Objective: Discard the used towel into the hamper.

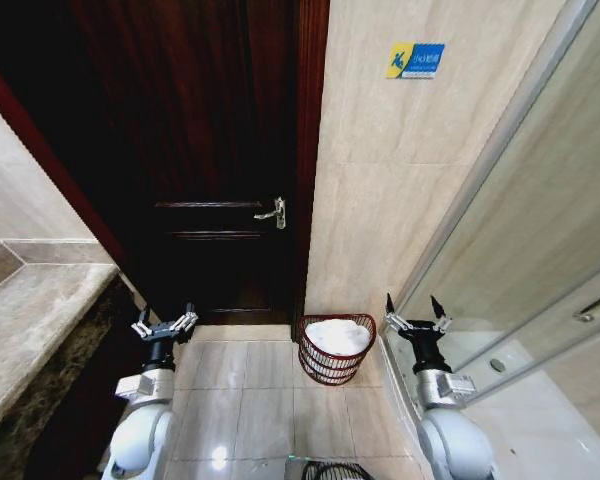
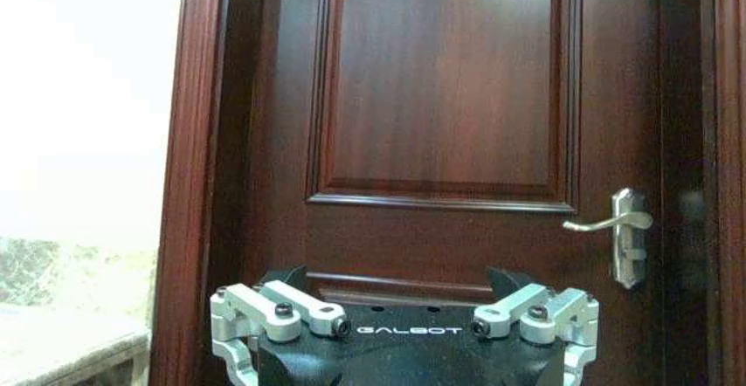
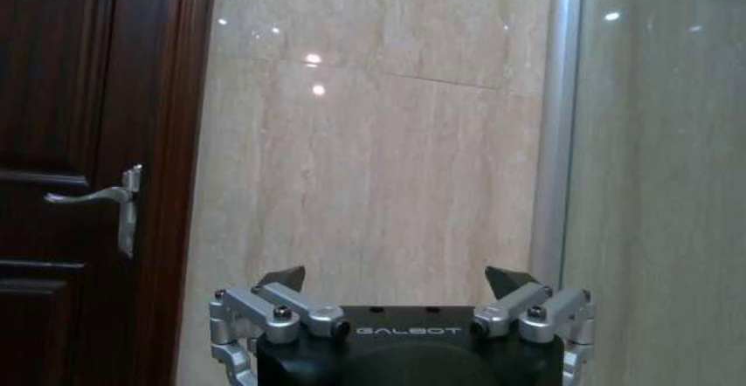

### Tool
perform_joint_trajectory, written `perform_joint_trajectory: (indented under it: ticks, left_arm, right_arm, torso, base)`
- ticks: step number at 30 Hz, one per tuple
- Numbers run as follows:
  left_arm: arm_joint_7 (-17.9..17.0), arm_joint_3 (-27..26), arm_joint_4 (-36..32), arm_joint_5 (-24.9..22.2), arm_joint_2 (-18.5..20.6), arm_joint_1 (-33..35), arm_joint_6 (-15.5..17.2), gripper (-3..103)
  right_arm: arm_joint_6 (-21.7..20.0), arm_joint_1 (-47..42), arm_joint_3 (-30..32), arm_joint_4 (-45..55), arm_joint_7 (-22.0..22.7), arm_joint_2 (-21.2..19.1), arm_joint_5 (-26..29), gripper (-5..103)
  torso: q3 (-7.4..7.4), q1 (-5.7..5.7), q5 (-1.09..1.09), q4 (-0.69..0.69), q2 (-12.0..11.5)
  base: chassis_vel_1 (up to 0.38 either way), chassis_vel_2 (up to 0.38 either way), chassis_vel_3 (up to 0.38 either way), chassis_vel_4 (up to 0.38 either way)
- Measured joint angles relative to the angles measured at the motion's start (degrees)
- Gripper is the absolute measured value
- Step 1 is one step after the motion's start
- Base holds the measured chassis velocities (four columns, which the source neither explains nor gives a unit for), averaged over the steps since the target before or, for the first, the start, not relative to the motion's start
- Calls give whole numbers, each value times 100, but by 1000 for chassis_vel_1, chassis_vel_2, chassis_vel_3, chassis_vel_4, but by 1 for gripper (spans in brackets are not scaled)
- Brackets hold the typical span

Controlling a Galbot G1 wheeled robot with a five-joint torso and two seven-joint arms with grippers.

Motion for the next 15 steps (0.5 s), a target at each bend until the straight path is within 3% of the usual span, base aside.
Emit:
perform_joint_trajectory:
  ticks: [15]
  left_arm:
    - [-7, 3, 151, -25, 57, -94, -254, 100]
  right_arm:
    - [-19, 18, -103, -1, 40, 16, -110, 100]
  torso:
    - [-6, -5, 0, 0, -10]
  base:
    - [0, 0, 0, 0]
